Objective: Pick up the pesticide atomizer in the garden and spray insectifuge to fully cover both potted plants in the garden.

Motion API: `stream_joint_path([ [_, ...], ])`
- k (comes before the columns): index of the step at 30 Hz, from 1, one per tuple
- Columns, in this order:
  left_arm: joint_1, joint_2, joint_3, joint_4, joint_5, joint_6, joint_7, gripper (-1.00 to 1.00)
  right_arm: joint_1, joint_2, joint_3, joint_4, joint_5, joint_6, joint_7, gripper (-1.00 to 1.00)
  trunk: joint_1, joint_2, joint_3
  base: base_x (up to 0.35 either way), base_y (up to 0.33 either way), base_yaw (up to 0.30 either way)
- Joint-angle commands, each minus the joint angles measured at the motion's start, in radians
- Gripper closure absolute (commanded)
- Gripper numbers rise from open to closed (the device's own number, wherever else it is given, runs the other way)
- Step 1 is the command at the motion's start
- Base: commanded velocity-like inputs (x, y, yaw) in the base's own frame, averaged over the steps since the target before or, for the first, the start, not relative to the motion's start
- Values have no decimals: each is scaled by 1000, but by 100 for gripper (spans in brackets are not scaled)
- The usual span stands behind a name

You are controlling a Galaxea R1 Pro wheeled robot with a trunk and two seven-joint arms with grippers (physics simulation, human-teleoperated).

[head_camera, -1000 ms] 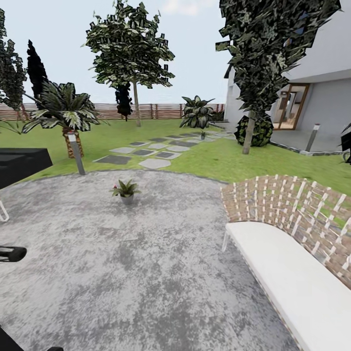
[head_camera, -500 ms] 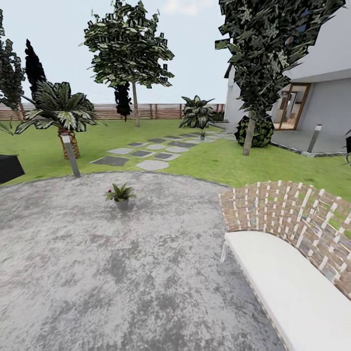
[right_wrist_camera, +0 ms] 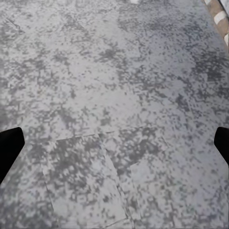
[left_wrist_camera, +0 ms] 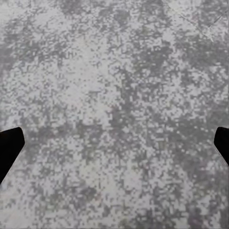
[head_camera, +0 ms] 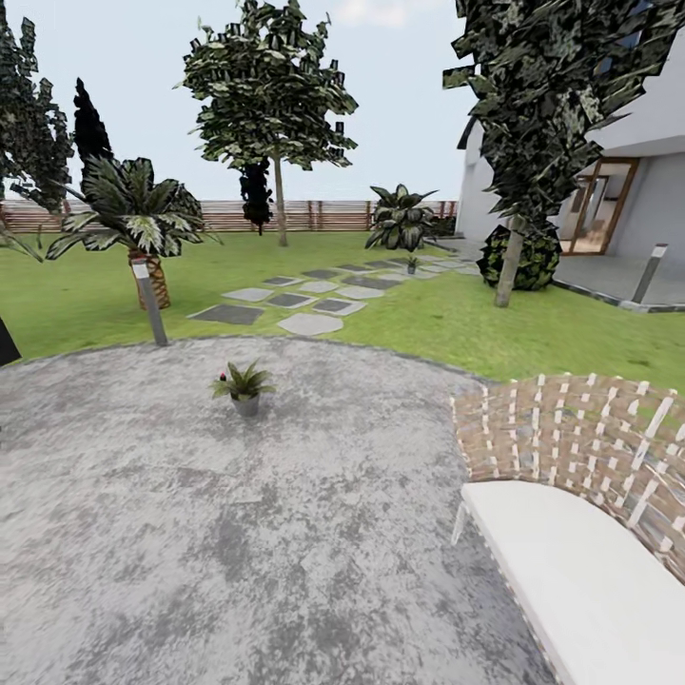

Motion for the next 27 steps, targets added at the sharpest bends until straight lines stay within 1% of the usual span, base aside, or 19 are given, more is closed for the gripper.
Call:
stream_joint_path([
  [1,-1,0,0,-1,-1,-3,1,-100,0,0,-1,1,0,-3,0,-100,0,0,-1,334,-6,79],
  [4,-7,2,-1,-14,-2,-3,0,-100,0,0,-1,1,0,-3,0,-100,0,0,-2,313,-80,32],
  [11,-83,2,-7,-53,-5,0,-5,-100,0,1,-1,-4,0,-3,0,-100,0,0,-2,285,-139,4],
  [14,-117,2,-8,-59,-15,4,-6,-100,-1,2,-1,-9,-1,-3,0,-100,0,0,-2,311,-41,0],
  [17,-146,1,-7,-54,-25,8,-6,-100,-2,3,-1,-57,0,-2,1,-100,0,0,-2,331,-12,0],
  [19,-151,1,-7,-50,-26,8,-5,-100,-2,3,-1,-97,2,-1,2,-100,0,0,-2,337,22,0],
  [21,-153,1,-3,-47,-25,7,-3,-100,-7,3,-1,-150,19,-1,2,-100,0,0,-2,321,103,0],
  [22,-151,2,-2,-47,-24,5,-3,-100,-8,3,-1,-159,25,0,2,-100,0,0,-2,300,160,0],
  [24,-149,2,0,-46,-22,3,-2,-100,-10,3,0,-162,32,0,3,-100,0,0,-2,293,179,0],
  [27,-149,2,2,-45,-22,2,-1,-100,-11,3,1,-137,37,-1,3,-100,0,0,-2,284,203,0],
])
